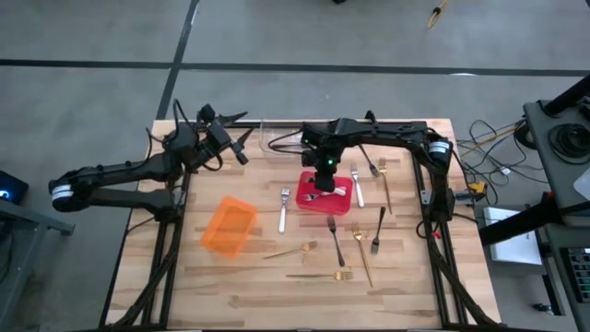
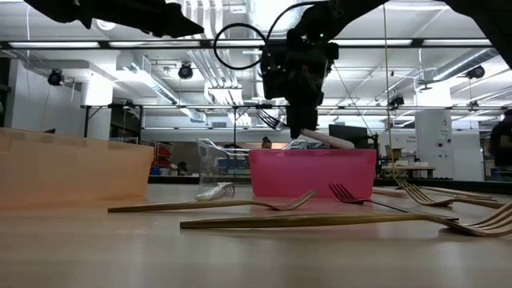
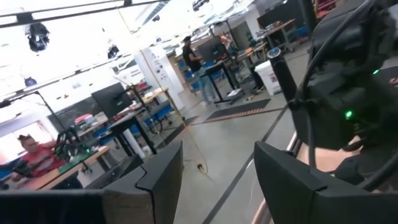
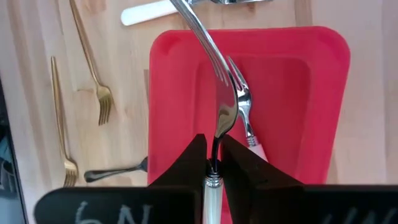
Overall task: Sort silverware by color (type)
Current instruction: Put the white fork into the red bin
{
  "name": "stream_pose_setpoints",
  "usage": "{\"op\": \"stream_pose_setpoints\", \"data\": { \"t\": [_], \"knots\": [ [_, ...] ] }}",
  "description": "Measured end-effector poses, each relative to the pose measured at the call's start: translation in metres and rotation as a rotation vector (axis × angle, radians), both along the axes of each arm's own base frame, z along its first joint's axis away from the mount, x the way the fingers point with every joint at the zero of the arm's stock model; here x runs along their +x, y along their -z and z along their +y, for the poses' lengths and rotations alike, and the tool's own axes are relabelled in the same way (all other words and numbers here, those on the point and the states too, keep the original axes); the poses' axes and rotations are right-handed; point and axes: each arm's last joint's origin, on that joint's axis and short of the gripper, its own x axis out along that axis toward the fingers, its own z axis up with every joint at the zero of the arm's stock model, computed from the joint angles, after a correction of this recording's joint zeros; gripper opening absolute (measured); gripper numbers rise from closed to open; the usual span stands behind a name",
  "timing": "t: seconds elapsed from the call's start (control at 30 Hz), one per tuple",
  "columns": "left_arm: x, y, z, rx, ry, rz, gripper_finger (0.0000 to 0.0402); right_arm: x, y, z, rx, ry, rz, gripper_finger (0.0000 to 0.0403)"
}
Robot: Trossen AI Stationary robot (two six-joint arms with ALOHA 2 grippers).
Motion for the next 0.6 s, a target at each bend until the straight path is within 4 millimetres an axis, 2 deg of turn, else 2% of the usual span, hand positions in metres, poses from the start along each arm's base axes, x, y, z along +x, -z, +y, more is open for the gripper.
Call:
{"op": "stream_pose_setpoints", "data": {
  "t": [0.37,0.6],
  "knots": [
    [-0.003,0.002,0.007,0.006,-0.036,0.009,0.018,0.008,0.022,0.005,0.02,-0.029,0.06,0.0022],
    [-0.004,0.002,0.009,0.024,-0.052,0.025,0.018,0.01,0.028,0.005,0.023,-0.033,0.068,0.0022]
  ]
}}
